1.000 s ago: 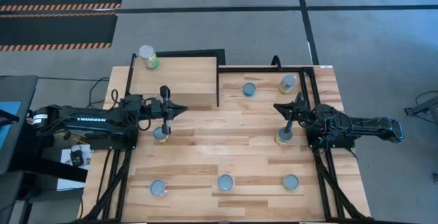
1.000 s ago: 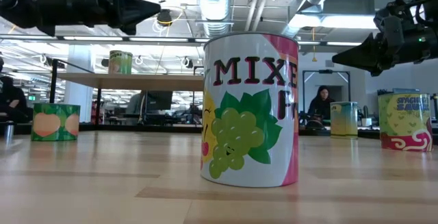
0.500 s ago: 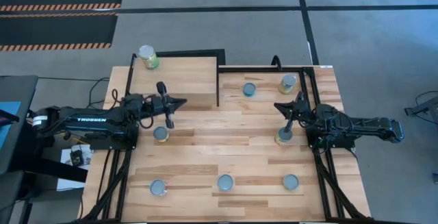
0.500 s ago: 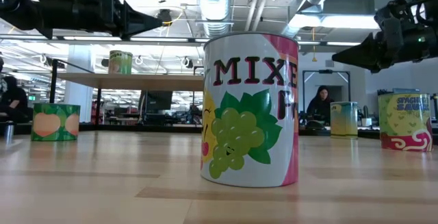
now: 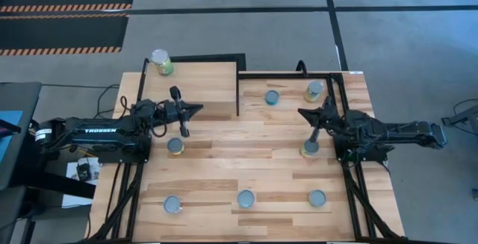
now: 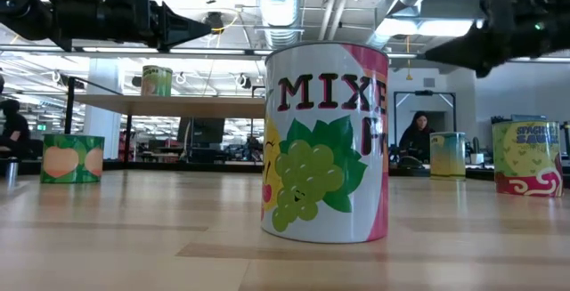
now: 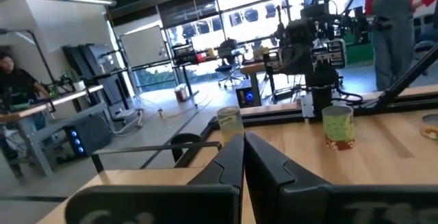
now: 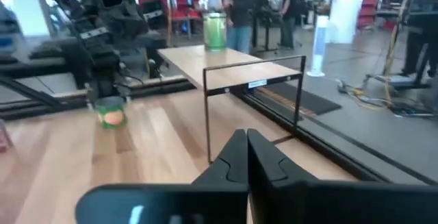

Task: Pick and place cans onto a shelf
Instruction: Put the canned tuna on the shelf

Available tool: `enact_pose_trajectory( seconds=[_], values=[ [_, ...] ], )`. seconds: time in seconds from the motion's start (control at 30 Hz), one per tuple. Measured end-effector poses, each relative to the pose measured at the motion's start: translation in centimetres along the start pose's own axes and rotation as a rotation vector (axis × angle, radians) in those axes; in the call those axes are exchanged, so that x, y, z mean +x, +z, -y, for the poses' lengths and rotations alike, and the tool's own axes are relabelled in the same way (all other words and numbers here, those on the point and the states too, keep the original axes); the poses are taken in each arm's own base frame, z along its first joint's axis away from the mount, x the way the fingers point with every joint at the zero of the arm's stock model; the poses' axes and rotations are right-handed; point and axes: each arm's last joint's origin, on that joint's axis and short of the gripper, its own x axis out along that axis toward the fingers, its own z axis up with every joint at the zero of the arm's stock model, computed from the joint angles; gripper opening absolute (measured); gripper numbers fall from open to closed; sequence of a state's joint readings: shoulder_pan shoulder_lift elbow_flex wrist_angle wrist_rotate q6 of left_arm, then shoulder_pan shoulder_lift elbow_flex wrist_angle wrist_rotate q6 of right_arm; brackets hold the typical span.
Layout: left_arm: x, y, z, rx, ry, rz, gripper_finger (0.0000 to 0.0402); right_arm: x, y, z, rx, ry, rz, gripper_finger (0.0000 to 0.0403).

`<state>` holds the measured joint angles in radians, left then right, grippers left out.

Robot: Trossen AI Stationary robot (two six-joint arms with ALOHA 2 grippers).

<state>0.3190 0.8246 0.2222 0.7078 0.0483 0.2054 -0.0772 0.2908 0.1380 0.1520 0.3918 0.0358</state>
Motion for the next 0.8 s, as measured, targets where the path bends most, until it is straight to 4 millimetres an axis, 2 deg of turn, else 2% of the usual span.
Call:
enact_pose_trajectory(
  seconds=[0.13, 0.3, 0.4, 0.6, 0.8],
  values=[
    [0.0, 0.0, -0.2, -0.040, -0.001, 0.000, 0.0002, 1.9, 1.0, -0.5, -0.036, -0.034, -0.100, 0.0005],
    [0.0, -0.1, -0.3, -0.044, -0.009, 0.001, 0.0002, 5.7, 1.9, -0.8, -0.088, -0.099, -0.276, 0.0003],
    [0.0, -0.1, -0.5, -0.043, 0.000, 0.000, 0.0002, 8.2, 1.4, 0.0, -0.114, -0.113, -0.426, 0.0003],
    [0.0, -0.1, -0.6, -0.041, 0.008, -0.003, 0.0002, 12.9, 0.1, 2.9, -0.048, -0.049, -0.600, 0.0005],
    [0.0, -0.2, -0.6, -0.039, 0.007, -0.005, 0.0002, 16.6, -1.0, 4.7, -0.074, -0.067, -0.760, 0.0047]
  ],
)
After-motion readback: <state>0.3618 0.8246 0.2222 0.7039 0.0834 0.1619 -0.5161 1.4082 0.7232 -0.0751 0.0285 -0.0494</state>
